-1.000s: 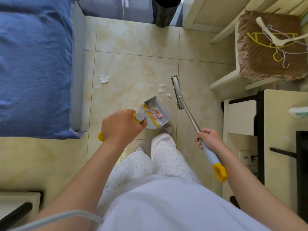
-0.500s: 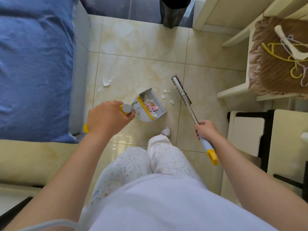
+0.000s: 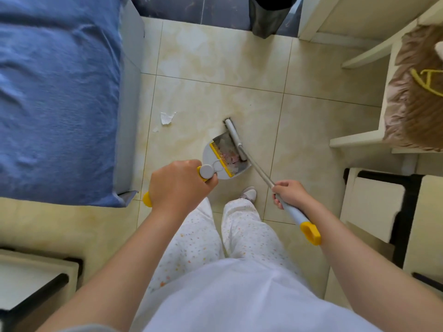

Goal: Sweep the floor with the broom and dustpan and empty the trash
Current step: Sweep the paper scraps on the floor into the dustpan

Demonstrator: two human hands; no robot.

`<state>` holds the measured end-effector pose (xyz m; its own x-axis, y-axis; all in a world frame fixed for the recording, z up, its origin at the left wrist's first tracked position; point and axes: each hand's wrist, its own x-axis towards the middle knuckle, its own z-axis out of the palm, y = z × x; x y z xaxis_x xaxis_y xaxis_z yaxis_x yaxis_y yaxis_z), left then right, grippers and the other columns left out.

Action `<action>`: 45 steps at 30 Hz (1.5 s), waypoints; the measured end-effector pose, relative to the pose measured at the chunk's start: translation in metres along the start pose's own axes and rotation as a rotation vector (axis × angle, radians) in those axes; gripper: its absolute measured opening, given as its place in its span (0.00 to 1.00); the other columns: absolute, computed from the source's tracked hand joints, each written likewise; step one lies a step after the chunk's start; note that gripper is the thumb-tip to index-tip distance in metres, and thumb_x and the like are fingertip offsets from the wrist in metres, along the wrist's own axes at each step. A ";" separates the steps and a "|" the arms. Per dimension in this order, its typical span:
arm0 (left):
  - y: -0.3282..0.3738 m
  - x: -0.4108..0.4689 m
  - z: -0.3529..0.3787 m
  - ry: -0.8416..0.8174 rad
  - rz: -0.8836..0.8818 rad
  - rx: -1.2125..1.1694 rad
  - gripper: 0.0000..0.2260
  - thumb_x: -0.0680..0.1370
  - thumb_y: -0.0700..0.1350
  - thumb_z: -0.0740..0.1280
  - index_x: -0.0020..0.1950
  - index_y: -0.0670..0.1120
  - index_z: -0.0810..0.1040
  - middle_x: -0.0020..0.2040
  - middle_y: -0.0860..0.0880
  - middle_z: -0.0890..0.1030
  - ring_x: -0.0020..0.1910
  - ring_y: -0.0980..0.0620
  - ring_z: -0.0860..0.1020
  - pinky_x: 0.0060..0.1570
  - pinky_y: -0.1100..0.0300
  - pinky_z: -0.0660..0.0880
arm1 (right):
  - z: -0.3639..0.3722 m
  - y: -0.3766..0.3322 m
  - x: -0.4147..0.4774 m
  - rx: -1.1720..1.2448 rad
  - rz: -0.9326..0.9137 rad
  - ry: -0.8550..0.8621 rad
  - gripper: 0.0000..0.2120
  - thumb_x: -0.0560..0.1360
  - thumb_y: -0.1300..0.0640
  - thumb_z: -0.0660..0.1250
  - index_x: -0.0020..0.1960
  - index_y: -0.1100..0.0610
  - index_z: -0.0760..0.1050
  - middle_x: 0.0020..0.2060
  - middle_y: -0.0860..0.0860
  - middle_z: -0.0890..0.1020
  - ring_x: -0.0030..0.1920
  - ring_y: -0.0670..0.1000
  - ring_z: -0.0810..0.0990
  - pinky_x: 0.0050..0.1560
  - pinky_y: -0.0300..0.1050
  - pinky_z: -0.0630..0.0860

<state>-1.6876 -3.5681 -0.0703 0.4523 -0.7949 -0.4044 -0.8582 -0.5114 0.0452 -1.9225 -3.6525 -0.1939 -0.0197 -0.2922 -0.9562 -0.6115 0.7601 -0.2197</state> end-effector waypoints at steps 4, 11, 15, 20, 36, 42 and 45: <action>-0.003 0.002 0.000 -0.012 -0.009 0.010 0.21 0.73 0.61 0.62 0.29 0.47 0.66 0.27 0.51 0.71 0.27 0.47 0.71 0.26 0.63 0.59 | -0.002 -0.008 -0.025 0.140 0.064 -0.072 0.05 0.77 0.67 0.59 0.45 0.65 0.73 0.30 0.59 0.73 0.24 0.51 0.68 0.20 0.36 0.67; -0.007 0.003 -0.001 -0.016 0.014 0.002 0.19 0.74 0.60 0.60 0.31 0.48 0.67 0.28 0.51 0.71 0.28 0.47 0.71 0.26 0.63 0.59 | 0.005 -0.002 -0.044 0.074 -0.015 0.086 0.09 0.77 0.68 0.59 0.57 0.64 0.71 0.30 0.59 0.73 0.24 0.53 0.68 0.19 0.37 0.67; -0.007 0.001 0.001 -0.027 0.036 0.009 0.19 0.74 0.60 0.60 0.30 0.48 0.66 0.26 0.52 0.66 0.27 0.48 0.70 0.26 0.64 0.56 | 0.017 -0.003 -0.029 -0.040 -0.018 0.151 0.16 0.77 0.66 0.57 0.65 0.64 0.68 0.28 0.57 0.73 0.25 0.53 0.69 0.24 0.40 0.68; -0.011 -0.003 0.004 -0.030 0.048 0.015 0.19 0.75 0.60 0.59 0.31 0.48 0.66 0.27 0.52 0.68 0.27 0.49 0.70 0.26 0.64 0.56 | 0.033 -0.004 -0.019 -0.124 -0.003 0.135 0.09 0.77 0.66 0.57 0.55 0.67 0.70 0.29 0.57 0.72 0.26 0.53 0.68 0.26 0.43 0.68; -0.051 -0.010 0.004 0.014 -0.013 -0.109 0.21 0.74 0.61 0.62 0.29 0.47 0.68 0.27 0.51 0.73 0.27 0.47 0.73 0.27 0.65 0.62 | 0.008 -0.006 -0.095 -0.092 -0.009 0.025 0.06 0.76 0.67 0.60 0.50 0.62 0.73 0.31 0.58 0.73 0.25 0.51 0.69 0.21 0.37 0.68; -0.091 -0.028 0.005 0.086 -0.118 -0.197 0.22 0.74 0.62 0.63 0.28 0.47 0.69 0.25 0.52 0.71 0.25 0.49 0.70 0.25 0.66 0.59 | 0.033 -0.018 -0.095 -0.202 -0.082 0.109 0.10 0.76 0.67 0.58 0.57 0.62 0.68 0.31 0.57 0.72 0.24 0.52 0.68 0.19 0.36 0.66; -0.111 -0.029 0.001 0.092 -0.157 -0.254 0.22 0.74 0.62 0.63 0.29 0.46 0.71 0.25 0.51 0.72 0.26 0.48 0.72 0.25 0.65 0.60 | 0.052 -0.032 -0.096 -0.245 -0.116 0.124 0.10 0.75 0.68 0.59 0.55 0.63 0.70 0.30 0.57 0.73 0.25 0.52 0.69 0.19 0.35 0.67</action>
<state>-1.6059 -3.4884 -0.0643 0.6047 -0.7197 -0.3411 -0.6929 -0.6866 0.2202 -1.8600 -3.6192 -0.1053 -0.0254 -0.4492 -0.8931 -0.7877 0.5590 -0.2587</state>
